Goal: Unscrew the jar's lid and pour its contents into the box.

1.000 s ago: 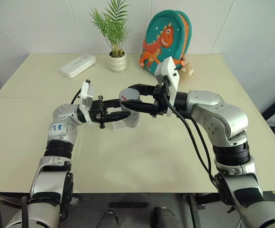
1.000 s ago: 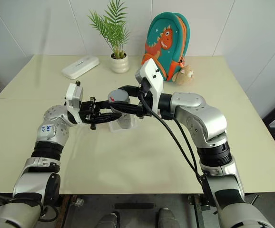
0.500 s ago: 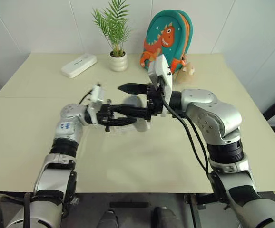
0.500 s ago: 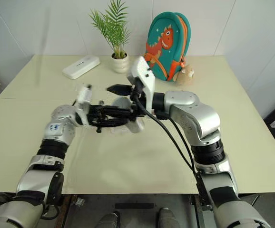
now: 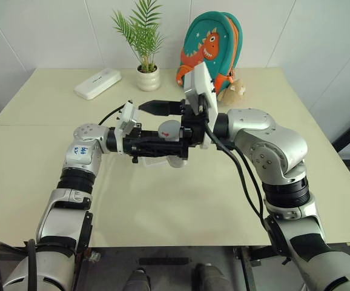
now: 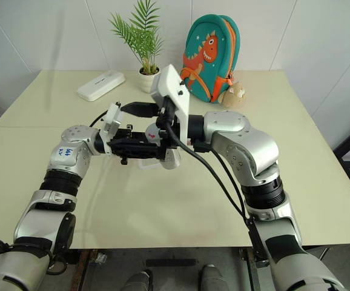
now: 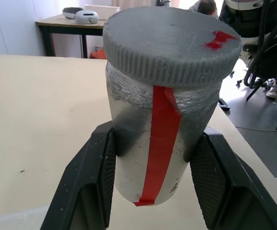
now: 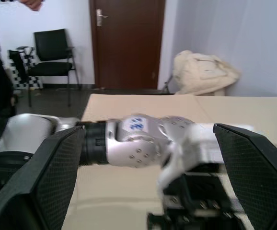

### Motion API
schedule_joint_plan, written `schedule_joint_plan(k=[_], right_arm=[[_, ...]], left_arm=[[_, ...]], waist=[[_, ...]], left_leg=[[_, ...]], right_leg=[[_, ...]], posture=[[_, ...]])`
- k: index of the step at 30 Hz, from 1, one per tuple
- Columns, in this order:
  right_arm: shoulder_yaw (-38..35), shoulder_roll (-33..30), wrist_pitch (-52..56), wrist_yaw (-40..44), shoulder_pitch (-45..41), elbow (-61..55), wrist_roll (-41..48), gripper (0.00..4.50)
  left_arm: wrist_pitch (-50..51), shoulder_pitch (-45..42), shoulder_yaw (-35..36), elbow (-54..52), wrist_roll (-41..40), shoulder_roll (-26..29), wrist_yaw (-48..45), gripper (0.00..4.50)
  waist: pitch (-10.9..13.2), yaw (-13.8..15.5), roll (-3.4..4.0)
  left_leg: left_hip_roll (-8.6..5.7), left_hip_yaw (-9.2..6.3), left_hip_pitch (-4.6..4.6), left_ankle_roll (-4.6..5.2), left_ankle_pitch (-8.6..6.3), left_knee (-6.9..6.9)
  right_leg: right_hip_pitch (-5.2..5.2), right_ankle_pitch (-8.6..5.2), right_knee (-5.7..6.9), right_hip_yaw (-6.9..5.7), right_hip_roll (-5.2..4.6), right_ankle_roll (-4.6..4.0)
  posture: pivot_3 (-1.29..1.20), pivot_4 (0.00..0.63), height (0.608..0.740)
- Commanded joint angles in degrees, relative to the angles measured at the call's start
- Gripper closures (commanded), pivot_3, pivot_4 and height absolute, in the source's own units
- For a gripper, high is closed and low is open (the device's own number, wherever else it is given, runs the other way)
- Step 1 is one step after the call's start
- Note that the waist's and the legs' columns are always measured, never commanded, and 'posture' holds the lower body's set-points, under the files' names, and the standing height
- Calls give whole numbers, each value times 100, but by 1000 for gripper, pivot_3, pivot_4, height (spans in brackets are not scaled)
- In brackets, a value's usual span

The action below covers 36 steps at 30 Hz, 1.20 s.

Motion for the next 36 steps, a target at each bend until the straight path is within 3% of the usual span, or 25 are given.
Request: schedule_joint_plan(k=[1, 10, 29, 36], right_arm=[[-264, -126, -7, -334, -38, -234, -31, 0], [-249, -422, 155, -717, 149, -426, -63, 0], [377, 26, -243, -985, 88, 166, -659, 0], [254, 179, -462, -953, -87, 529, -744, 0]], left_arm=[[236, -35, 148, -542, -146, 186, 117, 2636], [752, 275, 171, -1301, -183, 505, 390, 2636], [1661, 384, 87, -1998, -227, 913, 620, 2636], [1723, 488, 106, -2168, -246, 992, 611, 2636]], waist=[[1, -1, 1], [11, -7, 7], [14, -93, 10], [15, -103, 12]], left_leg=[[0, 0, 0, 0, 0, 0], [0, 0, 0, 0, 0, -1], [0, -1, 0, 0, 0, 0], [0, 0, -1, 0, 0, -1]], right_leg=[[-1, 0, 0, 0, 0, 0], [-1, -1, 2, 0, 0, -2], [-6, -4, 14, 0, 0, -6], [-8, -6, 16, 1, 0, -8]], posture=[[0, 150, 740], [0, 150, 740], [0, 150, 740], [0, 150, 740]])
